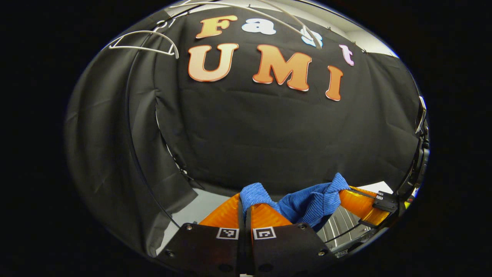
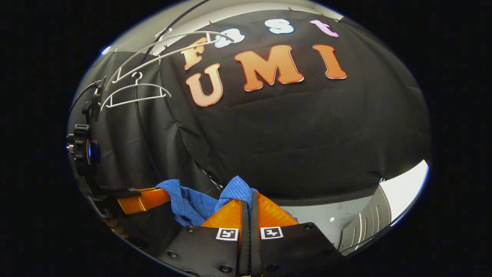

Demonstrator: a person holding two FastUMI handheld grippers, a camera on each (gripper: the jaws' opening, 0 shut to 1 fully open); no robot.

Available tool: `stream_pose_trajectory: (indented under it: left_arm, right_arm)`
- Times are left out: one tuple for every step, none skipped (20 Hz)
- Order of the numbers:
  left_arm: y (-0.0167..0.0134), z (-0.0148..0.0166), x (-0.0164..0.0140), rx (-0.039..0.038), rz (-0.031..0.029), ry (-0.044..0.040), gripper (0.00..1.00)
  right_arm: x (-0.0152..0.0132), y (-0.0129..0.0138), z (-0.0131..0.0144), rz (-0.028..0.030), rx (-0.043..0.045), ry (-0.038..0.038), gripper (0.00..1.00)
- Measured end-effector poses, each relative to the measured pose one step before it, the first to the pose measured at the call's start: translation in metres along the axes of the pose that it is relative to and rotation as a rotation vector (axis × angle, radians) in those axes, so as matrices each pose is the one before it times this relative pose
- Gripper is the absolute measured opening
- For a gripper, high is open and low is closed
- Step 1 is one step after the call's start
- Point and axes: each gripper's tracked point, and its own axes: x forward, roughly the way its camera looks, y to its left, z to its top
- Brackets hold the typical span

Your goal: Grasp the clothes on the hanger with both hands and then place them into the laundry hamper below.

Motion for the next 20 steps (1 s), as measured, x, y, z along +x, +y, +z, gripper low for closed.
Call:
stream_pose_trajectory:
  left_arm:
    - [-0.00141, -0.011, 0.00505, -0.00132, 0.00006, 0.02045, 0.0]
    - [-0.00142, -0.00931, 0.00633, -0.00085, 0.00272, 0.02133, 0.0]
    - [-0.00144, -0.00964, 0.00542, -0.00085, 0.00054, 0.02235, 0.0]
    - [-0.00152, -0.01246, 0.00824, -0.00306, 0.0017, 0.02311, 0.0]
    - [0.00055, -0.01177, 0.00622, -0.00144, 0.00211, 0.02471, 0.0]
    - [0.00121, -0.01291, 0.00418, -0.00098, 0.0031, 0.02485, 0.01]
    - [0.00026, -0.01167, 0.00424, -0.00309, 0.00287, 0.02571, 0.01]
    - [0.00018, -0.01344, 0.00581, -0.0075, 0.00506, 0.02645, 0.0]
    - [0.00109, -0.01043, 0.00581, -0.00802, 0.0064, 0.02308, 0.0]
    - [0.00088, -0.01185, 0.00839, -0.01017, 0.00804, 0.02633, 0.01]
    - [0.00187, -0.01083, 0.00597, -0.00983, 0.00462, 0.02793, 0.01]
    - [0.00269, -0.01321, 0.00506, -0.0072, 0.00508, 0.03134, 0.0]
    - [0.00304, -0.01381, 0.00514, -0.01012, 0.01009, 0.03244, 0.0]
    - [0.00526, -0.01278, 0.00752, -0.01306, 0.00866, 0.03145, 0.0]
    - [0.00345, -0.01057, 0.0084, -0.01276, 0.00739, 0.02798, 0.0]
    - [0.00283, -0.01063, 0.00698, -0.00817, 0.00713, 0.02911, 0.0]
    - [0.00348, -0.01034, 0.00872, -0.00185, 0.00875, 0.02703, 0.0]
    - [0.00443, -0.01187, 0.00815, 0.001, 0.01012, 0.02486, 0.0]
    - [0.00257, -0.0081, 0.00602, 0.00317, 0.00701, 0.02307, 0.01]
    - [0.00144, -0.00664, 0.00833, 0.00346, 0.00506, 0.02234, 0.01]
  right_arm:
    - [0.00315, -0.00357, -0.01096, -0.01012, 0.00182, 0.01392, 0.08]
    - [0.00367, -0.0045, -0.00952, -0.0105, -0.00269, 0.01255, 0.08]
    - [0.00219, -0.0046, -0.01173, -0.01039, -0.00623, 0.01572, 0.08]
    - [0.00337, -0.00284, -0.01146, -0.00732, -0.00991, 0.01771, 0.08]
    - [0.00146, -0.00241, -0.01565, -0.00382, -0.00637, 0.02289, 0.08]
    - [0.00432, -0.0013, -0.01213, 0.00035, 0.00232, 0.02274, 0.07]
    - [0.00515, -0.0029, -0.01148, -0.00427, 0.00143, 0.02085, 0.08]
    - [0.00601, -0.00383, -0.01147, -0.0091, 0.0021, 0.02182, 0.07]
    - [0.00764, -0.00352, -0.01083, -0.01144, 0.00729, 0.02614, 0.08]
    - [0.00614, -0.00495, -0.01265, -0.00344, 0.00892, 0.0293, 0.07]
    - [0.00489, -0.00234, -0.01468, 0.00544, 0.00523, 0.0361, 0.08]
    - [0.00194, -0.00321, -0.01102, -0.00562, 0.00805, 0.02735, 0.08]
    - [0.00986, -0.00285, -0.01015, -0.00278, 0.008, 0.02069, 0.08]
    - [0.00583, -0.0022, -0.00858, -0.00404, 0.00538, 0.01934, 0.08]
    - [0.00784, -0.00287, -0.00927, -0.00421, 0.0033, 0.02104, 0.08]
    - [0.00664, -0.00275, -0.00957, -0.0046, 0.00147, 0.02006, 0.08]
    - [0.00171, -0.00213, -0.0117, -0.00392, 0.00366, 0.02141, 0.08]
    - [0.00368, -0.00224, -0.00822, -0.0047, 0.00543, 0.01893, 0.08]
    - [0.00779, -0.00367, -0.00687, -0.00583, 0.00423, 0.01905, 0.08]
    - [0.01001, -0.00444, -0.00744, -0.00887, 0.00327, 0.01998, 0.08]
